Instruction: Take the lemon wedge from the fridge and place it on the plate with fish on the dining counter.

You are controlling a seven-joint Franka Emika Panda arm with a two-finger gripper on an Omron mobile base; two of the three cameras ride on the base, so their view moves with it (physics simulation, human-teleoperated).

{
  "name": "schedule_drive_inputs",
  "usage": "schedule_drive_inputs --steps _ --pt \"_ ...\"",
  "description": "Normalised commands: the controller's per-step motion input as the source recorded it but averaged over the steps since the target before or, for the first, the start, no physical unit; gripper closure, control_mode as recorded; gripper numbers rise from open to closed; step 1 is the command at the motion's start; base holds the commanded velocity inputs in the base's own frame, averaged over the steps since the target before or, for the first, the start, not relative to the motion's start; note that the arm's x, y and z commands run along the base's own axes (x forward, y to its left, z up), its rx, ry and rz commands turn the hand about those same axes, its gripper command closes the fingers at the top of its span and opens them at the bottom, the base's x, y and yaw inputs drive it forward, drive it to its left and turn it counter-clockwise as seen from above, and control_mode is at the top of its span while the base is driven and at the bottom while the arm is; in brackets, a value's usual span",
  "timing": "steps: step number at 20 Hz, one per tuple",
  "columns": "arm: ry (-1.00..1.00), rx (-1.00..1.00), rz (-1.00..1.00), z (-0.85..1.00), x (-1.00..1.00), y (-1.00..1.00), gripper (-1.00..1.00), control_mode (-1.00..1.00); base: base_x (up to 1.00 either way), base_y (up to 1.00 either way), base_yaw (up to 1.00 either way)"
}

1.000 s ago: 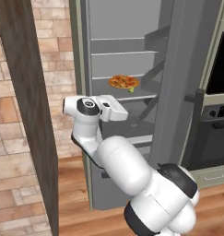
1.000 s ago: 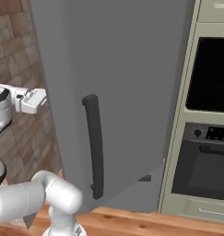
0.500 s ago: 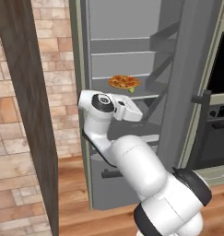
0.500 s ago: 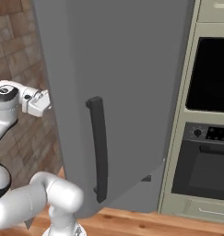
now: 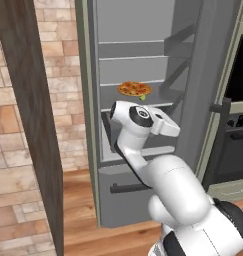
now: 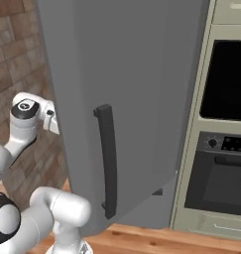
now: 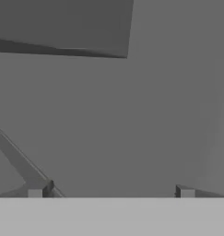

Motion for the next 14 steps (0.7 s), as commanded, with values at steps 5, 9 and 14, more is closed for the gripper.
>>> schedule_drive_inputs --steps 5,9,14 --pt "0.02 0.09 0.0 0.0 -0.31 -0.83 -1.0 -1.0 0.0 0.0 0.0" --pt "0.0 0.14 -0.07 0.0 -0.94 -0.98 -1.0 -1.0 0.0 0.0 0.0" --pt "0.01 0.12 -0.13 -0.07 -0.88 -1.0 -1.0 -1.0 0.0 0.0 0.0"
